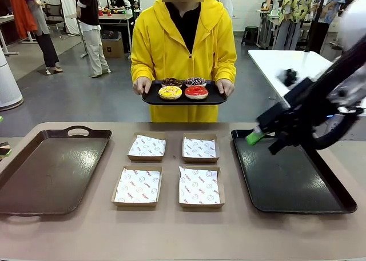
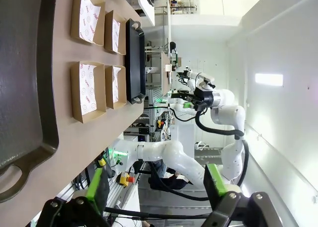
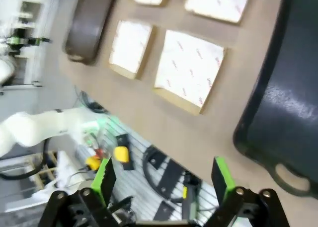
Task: Individually package the donuts and arrange them on the tray.
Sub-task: Pick up one Paper togo box.
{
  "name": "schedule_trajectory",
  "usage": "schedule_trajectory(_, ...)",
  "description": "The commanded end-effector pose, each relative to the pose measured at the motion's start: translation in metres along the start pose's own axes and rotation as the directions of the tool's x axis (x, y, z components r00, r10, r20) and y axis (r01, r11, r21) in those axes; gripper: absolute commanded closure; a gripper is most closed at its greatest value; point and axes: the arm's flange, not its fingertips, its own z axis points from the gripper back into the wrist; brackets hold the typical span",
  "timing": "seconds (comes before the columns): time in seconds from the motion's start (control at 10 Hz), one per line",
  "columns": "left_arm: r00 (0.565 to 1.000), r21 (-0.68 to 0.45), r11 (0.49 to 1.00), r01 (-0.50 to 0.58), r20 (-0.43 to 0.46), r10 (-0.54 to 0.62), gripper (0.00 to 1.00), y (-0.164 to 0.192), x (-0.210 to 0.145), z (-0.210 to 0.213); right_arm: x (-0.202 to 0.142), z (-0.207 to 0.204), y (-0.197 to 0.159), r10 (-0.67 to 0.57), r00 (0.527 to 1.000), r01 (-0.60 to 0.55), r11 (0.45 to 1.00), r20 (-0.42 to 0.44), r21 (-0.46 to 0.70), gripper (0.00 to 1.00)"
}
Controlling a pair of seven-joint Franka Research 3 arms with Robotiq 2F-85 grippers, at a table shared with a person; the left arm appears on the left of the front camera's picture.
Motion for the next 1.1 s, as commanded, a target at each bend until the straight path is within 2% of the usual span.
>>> schedule_trajectory(0.0,1.000,-0.021,1.000,0.008,0.011,-0.008,0.00,-0.001,-0.001,0.001,0.025,-0.037,0.002,-0.048,0.998,0.041,0.983,-0.036,-0.176,0.00)
schedule_trajectory(0.2,1.000,-0.021,1.000,0.008,0.011,-0.008,0.00,-0.001,-0.001,0.001,0.028,-0.066,0.007,-0.047,0.999,0.050,0.963,0.017,-0.265,0.00)
schedule_trajectory(0.5,1.000,-0.021,1.000,0.008,0.011,-0.008,0.00,-0.001,-0.001,0.001,0.026,-0.084,0.008,-0.054,0.996,0.073,0.953,0.071,-0.294,0.00)
schedule_trajectory(1.0,1.000,-0.021,1.000,0.008,0.011,-0.008,0.00,-0.001,-0.001,0.001,0.030,-0.080,0.009,-0.024,0.999,0.036,0.960,0.046,-0.279,0.00)
